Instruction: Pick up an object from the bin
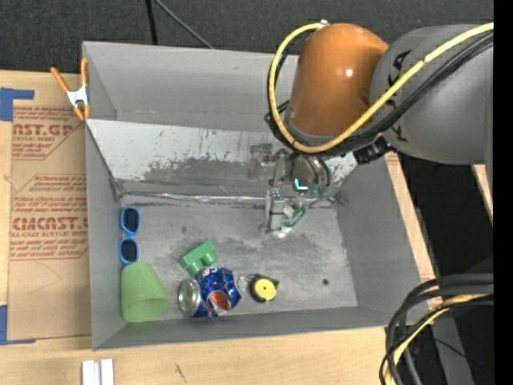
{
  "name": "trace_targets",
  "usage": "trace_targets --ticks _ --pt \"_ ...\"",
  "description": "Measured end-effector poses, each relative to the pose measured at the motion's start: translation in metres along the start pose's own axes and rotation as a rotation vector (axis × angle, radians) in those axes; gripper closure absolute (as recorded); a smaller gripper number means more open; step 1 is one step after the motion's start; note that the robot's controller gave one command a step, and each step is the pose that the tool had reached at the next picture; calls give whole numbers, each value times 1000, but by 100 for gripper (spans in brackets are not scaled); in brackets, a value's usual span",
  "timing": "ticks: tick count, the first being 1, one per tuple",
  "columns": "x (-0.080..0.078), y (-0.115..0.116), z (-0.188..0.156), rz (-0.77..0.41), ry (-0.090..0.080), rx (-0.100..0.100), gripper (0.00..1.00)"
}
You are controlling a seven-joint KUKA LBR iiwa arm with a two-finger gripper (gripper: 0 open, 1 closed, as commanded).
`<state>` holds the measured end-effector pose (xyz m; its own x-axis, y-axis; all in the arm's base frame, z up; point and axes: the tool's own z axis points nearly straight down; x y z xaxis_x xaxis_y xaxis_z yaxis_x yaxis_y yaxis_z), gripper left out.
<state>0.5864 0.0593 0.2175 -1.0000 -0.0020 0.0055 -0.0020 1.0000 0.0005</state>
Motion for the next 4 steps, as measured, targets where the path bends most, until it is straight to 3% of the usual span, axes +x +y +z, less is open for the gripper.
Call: trace_targets --ticks 1,2,3,4 --pt "28 53 115 43 2 -1 0" --pt "69 74 148 11 -9 0 0" --pt "65 74 143 14 -18 -3 100" --pt "100 40 115 -130 -6 2 100"
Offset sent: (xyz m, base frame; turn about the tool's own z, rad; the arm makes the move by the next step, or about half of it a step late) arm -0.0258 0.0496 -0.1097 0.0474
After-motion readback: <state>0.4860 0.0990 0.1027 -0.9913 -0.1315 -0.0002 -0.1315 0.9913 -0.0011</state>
